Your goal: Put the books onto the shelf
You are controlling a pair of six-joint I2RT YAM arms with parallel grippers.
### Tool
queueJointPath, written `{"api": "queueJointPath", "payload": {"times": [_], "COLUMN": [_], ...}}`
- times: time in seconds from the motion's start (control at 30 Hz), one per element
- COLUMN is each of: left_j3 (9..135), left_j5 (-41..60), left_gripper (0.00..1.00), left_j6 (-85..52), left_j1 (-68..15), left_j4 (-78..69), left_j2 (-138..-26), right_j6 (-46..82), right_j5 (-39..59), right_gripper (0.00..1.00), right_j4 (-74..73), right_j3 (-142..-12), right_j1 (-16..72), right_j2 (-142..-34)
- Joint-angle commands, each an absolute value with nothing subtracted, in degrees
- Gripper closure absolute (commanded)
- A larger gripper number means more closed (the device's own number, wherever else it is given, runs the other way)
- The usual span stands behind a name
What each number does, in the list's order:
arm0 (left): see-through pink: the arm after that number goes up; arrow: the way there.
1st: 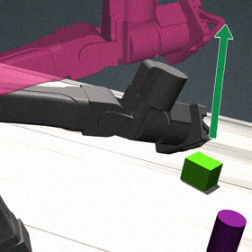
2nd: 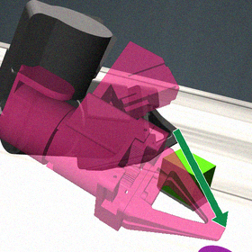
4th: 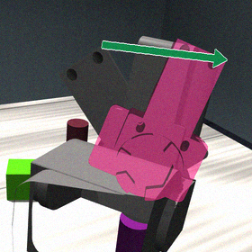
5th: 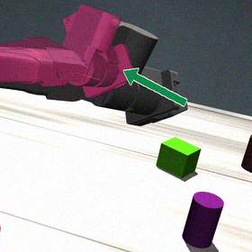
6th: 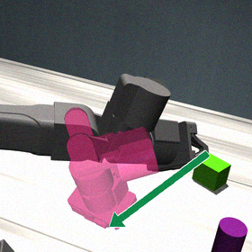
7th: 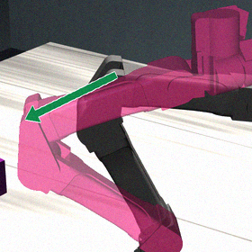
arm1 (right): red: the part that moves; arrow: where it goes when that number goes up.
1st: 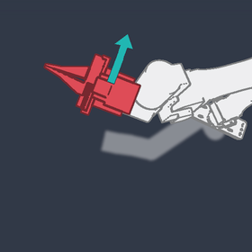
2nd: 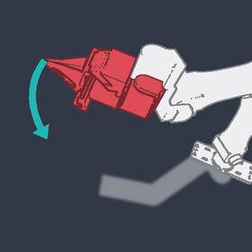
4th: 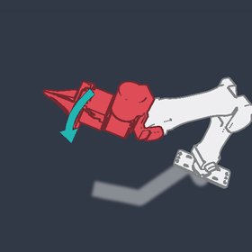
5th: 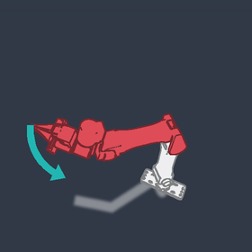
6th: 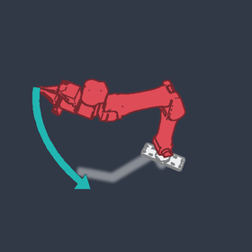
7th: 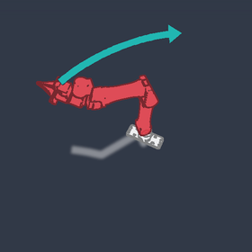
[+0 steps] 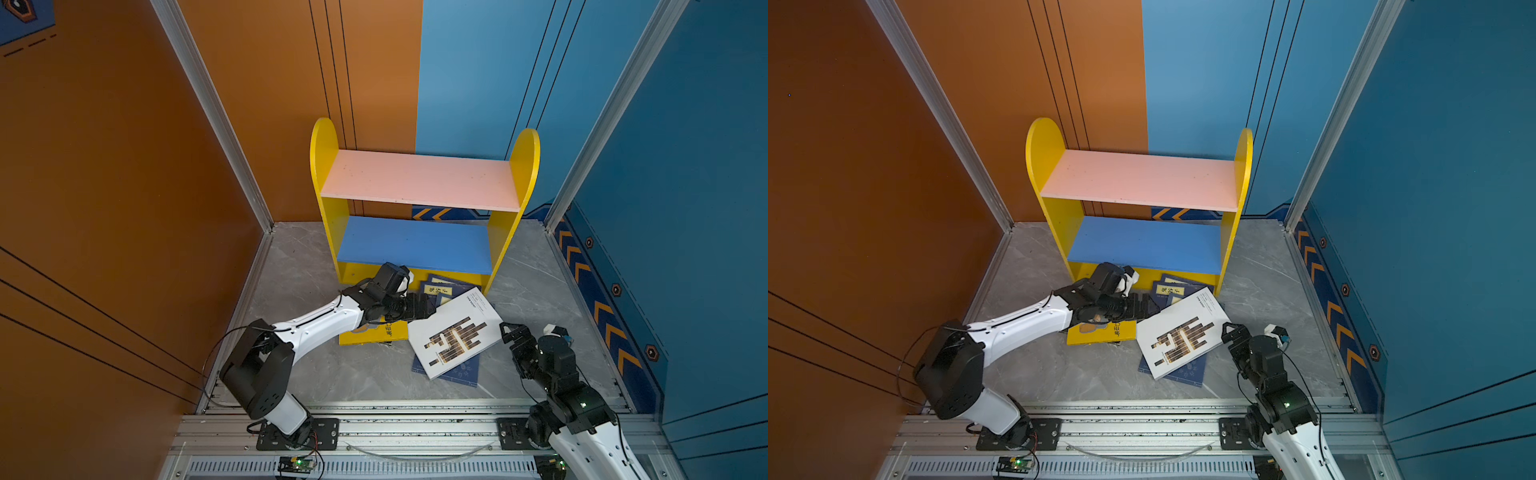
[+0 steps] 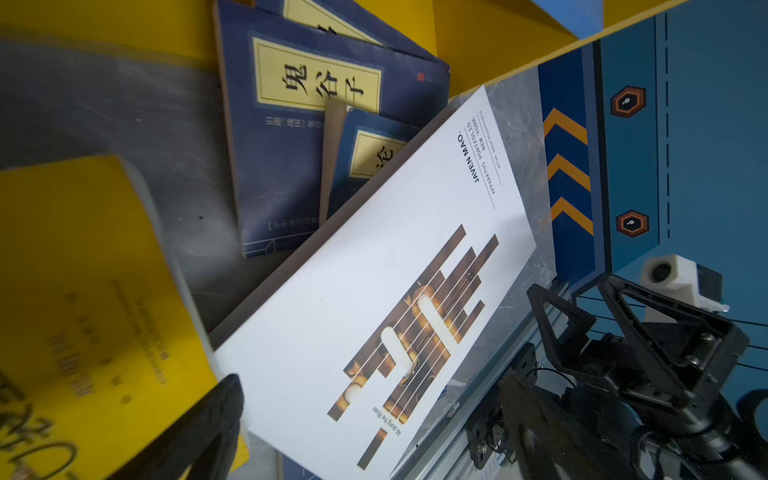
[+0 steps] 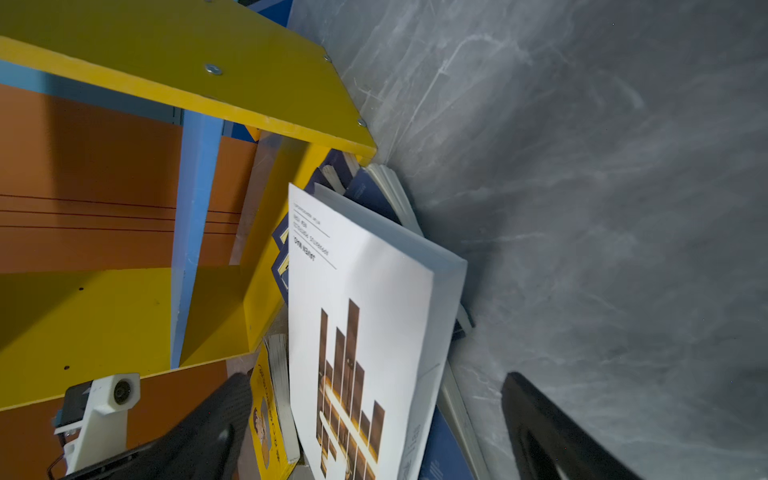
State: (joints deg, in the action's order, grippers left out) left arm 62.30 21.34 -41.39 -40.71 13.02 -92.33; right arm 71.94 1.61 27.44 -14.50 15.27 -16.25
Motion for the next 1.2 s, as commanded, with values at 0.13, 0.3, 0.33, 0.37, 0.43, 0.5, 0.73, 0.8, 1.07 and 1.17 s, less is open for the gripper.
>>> {"api": "queueJointPath", "payload": {"times": [0.13, 0.3, 0.33, 0.37, 0.43, 0.5, 0.73, 0.8, 1.07, 1.17], "left_j3": [63.7, 64.9, 65.0, 65.1, 65.2, 65.4, 67.1, 67.2, 66.7, 66.5], "left_j5": [26.3, 27.7, 27.6, 27.7, 28.5, 29.3, 31.0, 31.0, 32.4, 32.6], "left_gripper": [0.02, 0.02, 0.02, 0.02, 0.02, 0.02, 0.02, 0.02, 0.02, 0.02], "left_j6": [-45.1, -45.9, -45.9, -45.9, -46.5, -46.8, -46.0, -46.0, -47.6, -48.1], "left_j1": [-41.8, -41.7, -41.7, -41.7, -41.5, -41.5, -41.0, -41.0, -39.3, -38.3], "left_j4": [6.8, 5.2, 5.0, 4.7, 3.9, 3.1, 3.8, 3.9, 1.8, 1.6], "left_j2": [-100.0, -103.1, -103.5, -103.9, -104.9, -105.8, -107.1, -106.7, -103.5, -101.0], "right_j6": [72.5, 74.2, 74.8, 75.1, 74.4, 73.1, 74.3, 75.4, 79.3, 80.1], "right_j5": [9.8, 11.6, 12.1, 12.4, 12.3, 12.0, 10.3, 8.6, 3.9, 3.1], "right_gripper": [0.07, 0.10, 0.12, 0.12, 0.15, 0.19, 0.39, 0.45, 0.68, 0.72], "right_j4": [21.1, 8.2, 4.8, 2.4, 0.2, 0.3, 0.6, 2.7, 11.8, 13.3], "right_j3": [-11.2, -6.6, -5.8, -5.4, -6.2, -8.0, -11.5, -12.4, -15.2, -15.4], "right_j1": [14.4, 14.2, 14.4, 14.7, 15.7, 17.0, 19.5, 20.8, 23.0, 23.5], "right_j2": [-21.4, -26.9, -28.8, -30.7, -33.2, -34.6, -35.5, -34.4, -27.6, -26.9]}}
